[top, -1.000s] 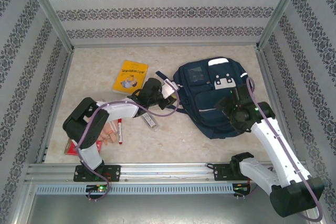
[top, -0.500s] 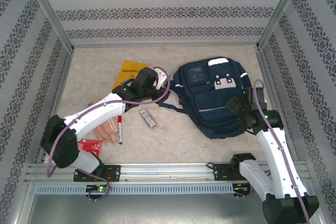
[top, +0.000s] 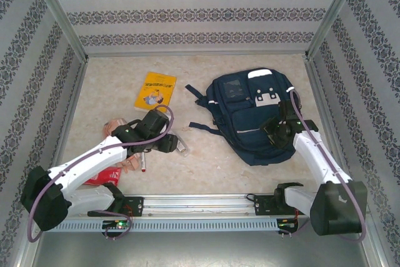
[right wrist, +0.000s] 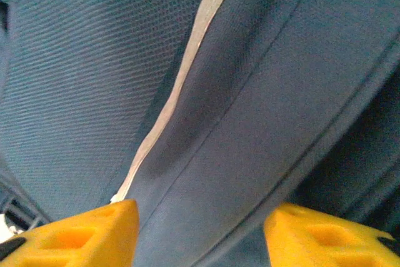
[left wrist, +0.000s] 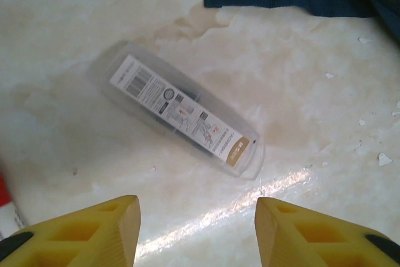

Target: Pack books, pencil case, and school supplies into a backpack

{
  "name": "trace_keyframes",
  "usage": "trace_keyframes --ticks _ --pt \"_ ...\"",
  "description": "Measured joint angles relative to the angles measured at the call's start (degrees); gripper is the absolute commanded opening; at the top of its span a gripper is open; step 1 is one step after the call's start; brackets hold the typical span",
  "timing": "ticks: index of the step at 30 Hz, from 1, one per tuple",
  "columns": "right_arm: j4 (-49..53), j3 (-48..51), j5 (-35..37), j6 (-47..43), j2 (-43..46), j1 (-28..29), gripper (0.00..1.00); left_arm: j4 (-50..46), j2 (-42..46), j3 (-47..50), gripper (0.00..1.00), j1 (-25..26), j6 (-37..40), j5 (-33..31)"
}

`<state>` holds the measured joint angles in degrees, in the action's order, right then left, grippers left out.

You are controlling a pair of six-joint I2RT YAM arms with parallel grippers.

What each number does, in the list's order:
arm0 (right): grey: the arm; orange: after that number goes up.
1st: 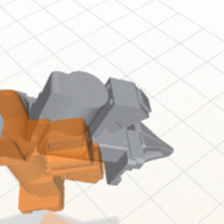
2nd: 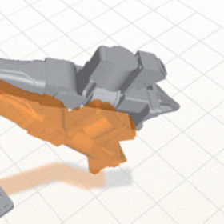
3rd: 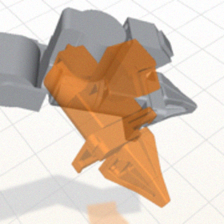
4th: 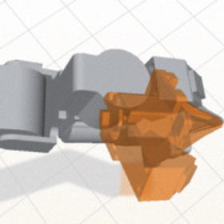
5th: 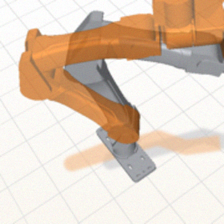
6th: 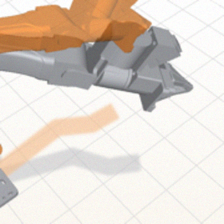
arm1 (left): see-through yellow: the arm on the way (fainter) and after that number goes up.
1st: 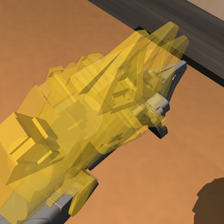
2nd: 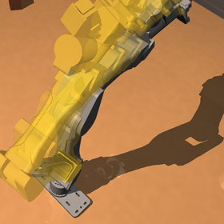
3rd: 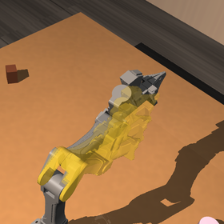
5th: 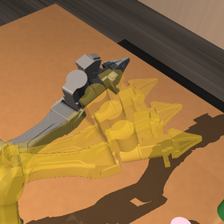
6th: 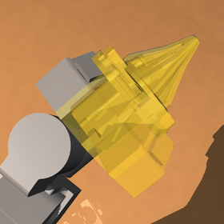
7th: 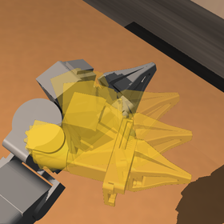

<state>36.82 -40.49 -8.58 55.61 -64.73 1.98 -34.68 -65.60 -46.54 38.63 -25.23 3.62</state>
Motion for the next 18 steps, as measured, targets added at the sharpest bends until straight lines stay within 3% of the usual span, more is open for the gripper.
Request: trace_keyframes --ticks 4,5,6,9,18 --pt "-2.64 1.11 -0.13 1.73 -1.79 0.00 0.23 -1.01 1.27 0.04 0.53 0.00 -1.64 0.22" --pt "-3.26 1.25 -0.17 1.77 -1.92 0.00 0.07 -1.16 1.42 0.04 0.54 0.00 -2.10 0.31" --pt "-3.48 1.25 -0.13 2.36 -1.95 0.00 0.00 -1.20 1.42 0.04 0.55 0.00 -2.27 0.39" --pt "-4.44 1.29 -0.37 6.71 -1.31 1.55 0.00 -2.08 1.95 0.04 0.60 0.00 -2.71 0.37" --pt "-9.05 -1.97 0.76 20.57 1.27 15.32 0.00 -3.50 0.20 -4.20 0.62 -0.50 -4.17 0.74"
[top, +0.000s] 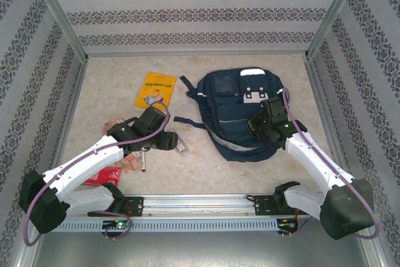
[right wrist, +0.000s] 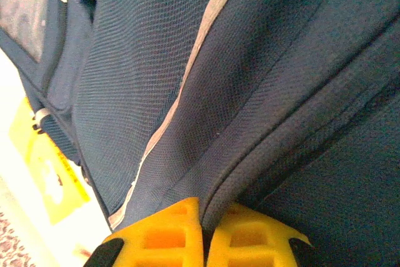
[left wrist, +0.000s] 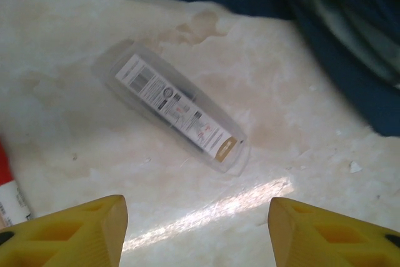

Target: Pack books, pencil case, and school supplies into a backpack

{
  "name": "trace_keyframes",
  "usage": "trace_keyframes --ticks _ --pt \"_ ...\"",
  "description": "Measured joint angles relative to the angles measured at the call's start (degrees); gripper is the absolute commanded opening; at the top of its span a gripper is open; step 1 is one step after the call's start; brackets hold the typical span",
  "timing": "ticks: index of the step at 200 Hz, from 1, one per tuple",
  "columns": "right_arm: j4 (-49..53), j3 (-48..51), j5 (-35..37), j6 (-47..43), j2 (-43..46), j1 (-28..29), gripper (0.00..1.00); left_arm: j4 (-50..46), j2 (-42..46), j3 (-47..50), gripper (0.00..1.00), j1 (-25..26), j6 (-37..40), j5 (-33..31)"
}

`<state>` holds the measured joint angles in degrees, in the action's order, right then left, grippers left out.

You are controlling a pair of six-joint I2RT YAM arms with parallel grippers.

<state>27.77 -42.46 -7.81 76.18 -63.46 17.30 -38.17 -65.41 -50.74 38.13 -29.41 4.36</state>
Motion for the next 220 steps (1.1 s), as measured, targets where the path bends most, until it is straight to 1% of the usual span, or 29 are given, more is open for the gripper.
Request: trace_keyframes --ticks 19,61,90,109,130,159,175,187,220 --pt "-0.96 -1.25 1.11 2.14 -0.87 1.73 0.00 0.55 -2.51 -2.71 0.62 -0.07 0.00 1.49" --pt "-1.07 -2.99 1.29 9.09 -1.81 2.27 0.00 2.40 -7.06 -5.05 0.62 -1.25 -1.11 3.78" --pt "4.61 -11.52 3.98 11.96 -1.84 2.75 0.00 3.74 -8.90 -5.01 0.62 -1.90 -1.57 4.66" --pt "5.44 -16.87 6.21 13.40 -1.75 2.75 0.00 5.90 -9.81 -4.28 0.62 -2.32 -1.95 4.83" --pt "5.55 -19.02 8.61 15.47 -1.62 2.86 0.00 7.06 -10.84 -3.63 0.62 -2.84 -2.47 4.85" --pt "7.48 -22.21 11.63 15.61 -3.10 2.86 0.00 7.74 -11.39 -3.45 0.62 -3.85 -2.93 4.83" --pt "7.56 -22.23 12.57 15.45 -3.23 2.86 0.00 7.67 -11.45 -3.50 0.62 -5.68 -3.19 4.83" --pt "7.06 -20.85 12.98 15.47 -2.97 2.97 0.00 7.32 -11.63 -3.85 0.62 -7.96 -3.34 4.90" --pt "5.86 -9.84 13.18 16.55 -0.57 3.87 0.00 4.92 -13.62 -8.39 0.62 -15.06 -3.41 5.88"
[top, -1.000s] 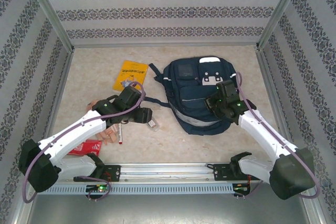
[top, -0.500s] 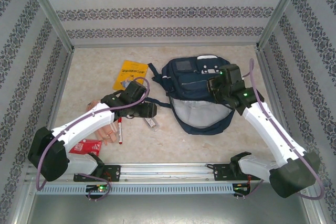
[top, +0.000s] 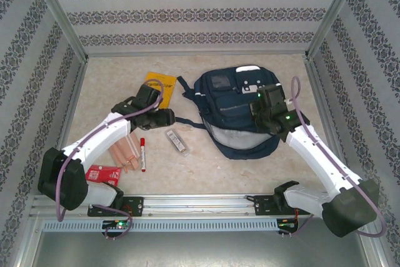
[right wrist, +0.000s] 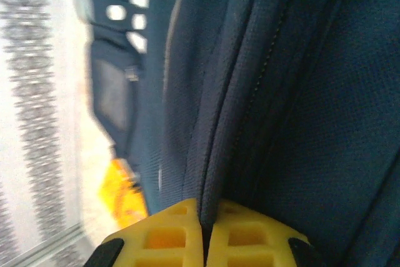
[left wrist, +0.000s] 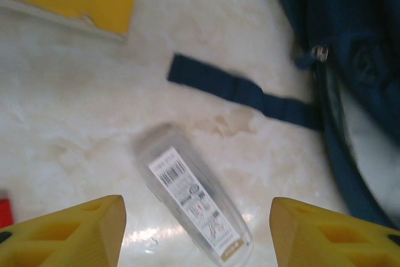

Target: Pack books, pencil case, and school supplies into a backpack

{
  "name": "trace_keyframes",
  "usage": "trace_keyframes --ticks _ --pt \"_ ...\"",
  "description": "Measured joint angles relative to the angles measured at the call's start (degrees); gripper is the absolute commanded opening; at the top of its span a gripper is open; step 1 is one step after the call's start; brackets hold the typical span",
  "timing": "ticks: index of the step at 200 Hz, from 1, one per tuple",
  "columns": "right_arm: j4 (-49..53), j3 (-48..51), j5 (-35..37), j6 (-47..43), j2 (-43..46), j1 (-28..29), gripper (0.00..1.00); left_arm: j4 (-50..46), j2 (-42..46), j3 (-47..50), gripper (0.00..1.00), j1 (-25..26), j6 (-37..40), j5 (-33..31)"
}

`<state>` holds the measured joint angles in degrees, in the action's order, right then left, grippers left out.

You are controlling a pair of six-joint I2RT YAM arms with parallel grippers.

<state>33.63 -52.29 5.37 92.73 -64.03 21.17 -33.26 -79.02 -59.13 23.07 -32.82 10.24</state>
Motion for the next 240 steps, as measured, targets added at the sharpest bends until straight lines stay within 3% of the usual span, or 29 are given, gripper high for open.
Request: trace_keyframes --ticks 23,46,83,121,153,190,240 --pt "0.00 7.06 0.24 0.20 1.57 0.70 0.15 -0.85 -2.86 -4.68 0.64 -3.39 2.36 -0.11" --pt "0.07 11.96 0.17 -1.18 5.09 0.85 0.41 -1.60 -7.96 -10.49 0.65 -7.19 4.63 0.15" --pt "2.80 12.66 0.57 -8.59 10.29 0.85 0.56 -2.40 -20.57 -20.61 0.66 -14.84 7.48 -0.02" --pt "4.90 6.54 -2.29 -26.73 8.41 2.34 0.60 -5.81 -35.41 -31.63 0.67 -17.51 11.17 -1.70" --pt "-0.68 1.05 -11.26 -41.42 3.08 7.61 0.62 -8.61 -43.15 -35.04 0.65 -17.51 12.50 -0.04" --pt "-11.76 -3.98 -22.58 -48.19 -9.16 12.20 0.57 -7.91 -40.72 -30.62 0.62 -17.53 11.72 3.54" --pt "-18.14 -17.49 -26.12 -50.73 -29.75 18.36 0.58 -5.81 -32.61 -18.51 0.62 -17.53 10.32 10.16"
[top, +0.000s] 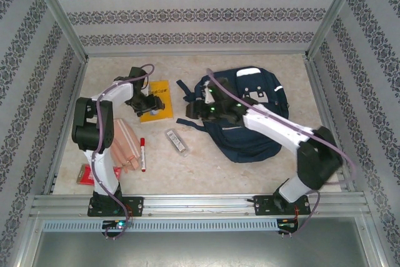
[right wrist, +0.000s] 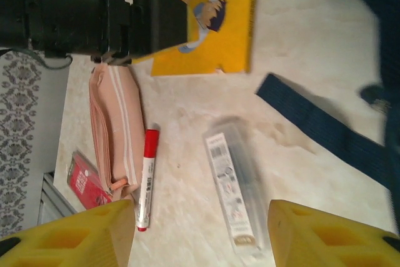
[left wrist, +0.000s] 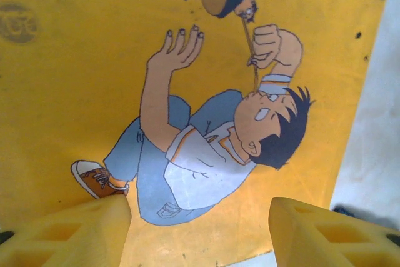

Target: Pack books, pencil case, and school supplies into a backpack

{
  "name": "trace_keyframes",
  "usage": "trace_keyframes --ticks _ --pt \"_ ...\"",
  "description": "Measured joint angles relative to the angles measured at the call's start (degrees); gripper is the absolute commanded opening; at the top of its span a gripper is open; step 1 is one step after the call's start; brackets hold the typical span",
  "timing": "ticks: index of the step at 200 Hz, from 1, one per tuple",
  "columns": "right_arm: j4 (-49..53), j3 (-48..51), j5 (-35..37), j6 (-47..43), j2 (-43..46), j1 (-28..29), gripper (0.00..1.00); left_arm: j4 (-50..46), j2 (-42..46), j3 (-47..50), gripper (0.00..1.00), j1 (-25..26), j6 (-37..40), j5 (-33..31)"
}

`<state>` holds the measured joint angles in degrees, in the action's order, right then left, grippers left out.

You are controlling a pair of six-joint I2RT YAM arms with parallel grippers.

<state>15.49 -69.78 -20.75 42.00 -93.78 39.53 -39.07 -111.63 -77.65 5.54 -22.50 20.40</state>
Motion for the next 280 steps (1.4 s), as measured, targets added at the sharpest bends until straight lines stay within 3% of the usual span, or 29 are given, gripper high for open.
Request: trace_keyframes --ticks 39,59,94,125,166,188,207,280 --pt "-2.23 -13.22 -1.51 -0.76 -16.96 1.62 0.58 -0.81 2.40 3.13 0.61 0.00 -0.02 -0.28" --pt "-2.29 -18.99 -1.38 -1.79 -24.28 1.62 0.53 -0.85 2.40 3.13 0.60 -0.11 -0.59 -0.44" --pt "-2.05 -24.17 -0.52 -1.86 -32.70 1.62 0.51 -2.29 3.04 2.67 0.60 -2.60 -3.61 1.68" --pt "-1.33 -28.89 0.09 -1.90 -38.82 1.60 0.52 -3.26 5.07 1.66 0.59 -5.18 -6.21 -0.44" --pt "0.68 -35.95 -1.95 -1.88 -42.56 1.46 0.52 -2.95 4.00 1.60 0.54 -6.40 -8.02 -1.97" --pt "0.55 -36.94 -4.15 -1.60 -43.98 1.40 0.53 -3.63 -0.39 0.72 0.40 -6.80 -7.85 -2.40" --pt "0.09 -37.09 -6.60 -0.70 -44.02 0.83 0.55 -4.04 -0.76 -0.02 0.34 -7.21 -7.98 -2.16" --pt "-13.79 -30.84 -19.21 10.86 -43.82 -2.71 0.58 -4.76 -1.05 -0.37 0.32 -7.50 -7.78 -2.47"
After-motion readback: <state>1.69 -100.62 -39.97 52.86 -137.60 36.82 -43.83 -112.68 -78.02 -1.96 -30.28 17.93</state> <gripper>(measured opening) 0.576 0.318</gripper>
